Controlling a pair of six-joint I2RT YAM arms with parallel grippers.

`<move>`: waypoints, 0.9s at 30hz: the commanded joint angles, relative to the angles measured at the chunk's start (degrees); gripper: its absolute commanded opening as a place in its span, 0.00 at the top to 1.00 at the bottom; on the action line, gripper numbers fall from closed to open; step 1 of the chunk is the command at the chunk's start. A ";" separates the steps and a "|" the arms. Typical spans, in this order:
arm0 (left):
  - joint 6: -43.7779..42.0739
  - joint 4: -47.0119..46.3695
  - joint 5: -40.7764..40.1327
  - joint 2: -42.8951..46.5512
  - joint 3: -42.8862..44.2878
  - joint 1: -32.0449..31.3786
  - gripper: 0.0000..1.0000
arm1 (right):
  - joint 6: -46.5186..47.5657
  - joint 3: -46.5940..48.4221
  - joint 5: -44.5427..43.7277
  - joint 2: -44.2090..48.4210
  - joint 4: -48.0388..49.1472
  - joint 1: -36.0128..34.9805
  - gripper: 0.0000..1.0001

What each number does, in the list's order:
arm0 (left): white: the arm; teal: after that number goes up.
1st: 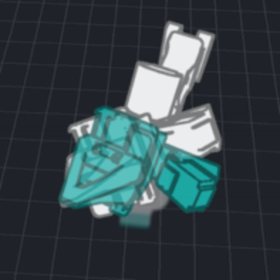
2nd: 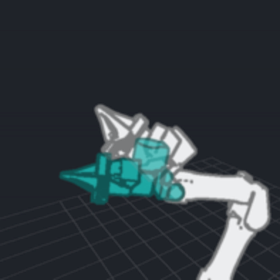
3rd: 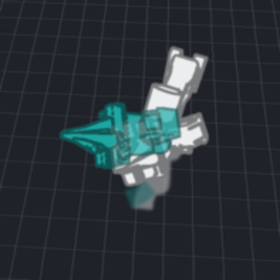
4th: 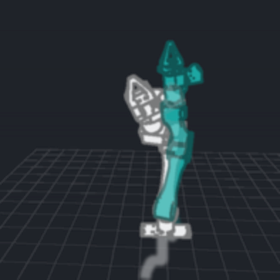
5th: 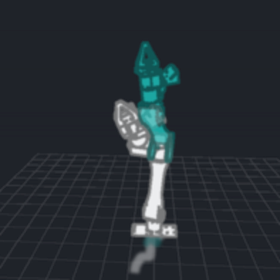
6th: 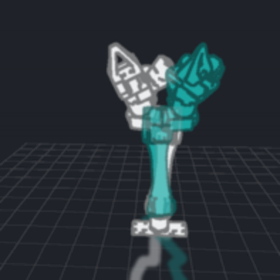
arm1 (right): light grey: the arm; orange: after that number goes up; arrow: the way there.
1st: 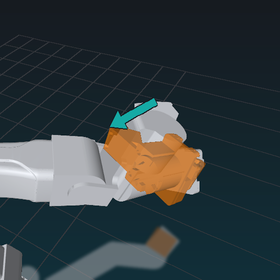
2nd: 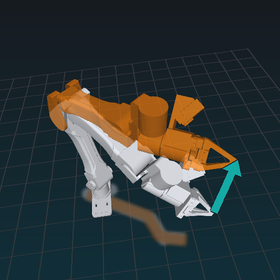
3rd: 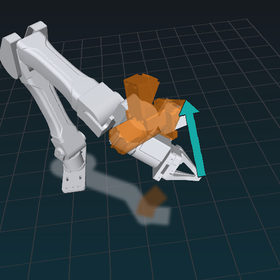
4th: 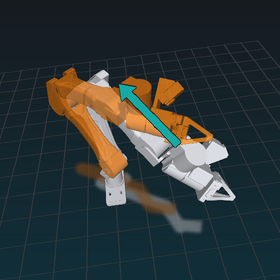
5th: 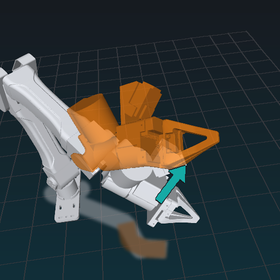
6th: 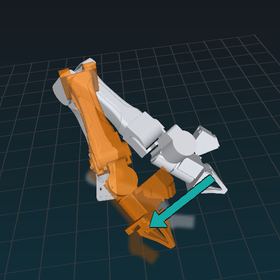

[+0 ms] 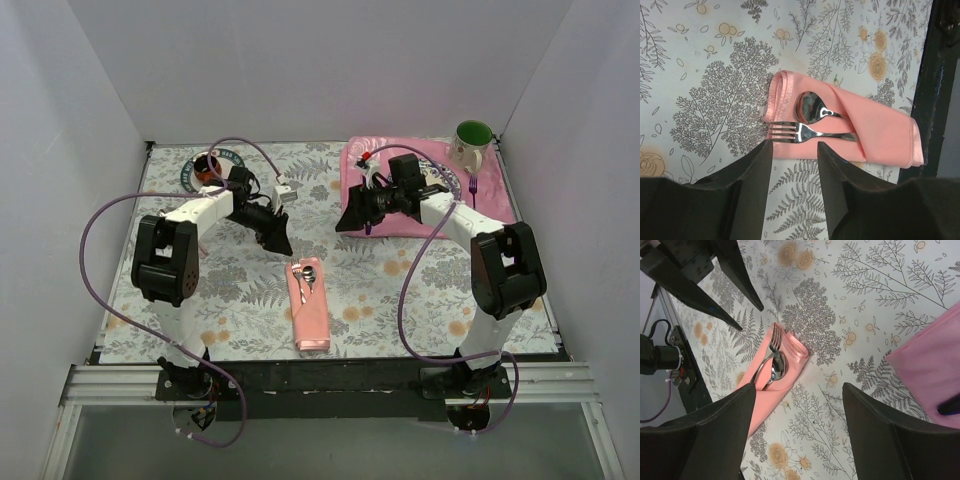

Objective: Fold the napkin into a case and place the utensils inside
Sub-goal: Insert the fork into the folded napkin.

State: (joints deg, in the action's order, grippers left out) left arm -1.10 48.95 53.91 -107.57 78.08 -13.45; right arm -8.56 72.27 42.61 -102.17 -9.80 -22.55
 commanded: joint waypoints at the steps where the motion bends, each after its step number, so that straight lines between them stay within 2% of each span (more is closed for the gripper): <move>1: -6.80 1.15 2.34 -2.99 2.25 0.18 0.62 | 4.69 -0.11 1.69 1.27 -3.81 0.31 0.23; 3: -8.21 2.37 2.34 -4.13 2.95 0.18 0.63 | 4.78 -0.20 2.65 0.66 -5.22 0.57 0.27; 4: -9.08 3.60 2.69 -4.58 3.21 0.18 0.63 | 4.60 -0.29 4.13 0.48 -5.31 0.57 0.32; 7: -9.80 4.93 3.30 -5.98 3.57 0.18 0.64 | 3.03 -1.60 6.16 0.04 -3.39 0.57 0.36; 12: -8.21 2.47 2.60 -7.21 2.25 0.09 0.66 | -0.49 -0.73 8.36 -2.33 -1.80 0.57 0.38; 22: -6.98 2.20 2.34 -9.50 3.83 -0.34 0.68 | -1.37 -0.81 8.63 -2.86 -1.01 0.57 0.38; 27: -6.37 0.98 2.34 -9.41 3.13 -0.52 0.74 | -1.37 -0.90 8.37 -2.60 -1.09 0.57 0.38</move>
State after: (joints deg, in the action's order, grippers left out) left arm -7.57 51.83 54.87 -117.69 80.31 -13.63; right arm -9.34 71.02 49.69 -105.10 -12.40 -22.17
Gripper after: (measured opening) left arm 0.270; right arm 0.620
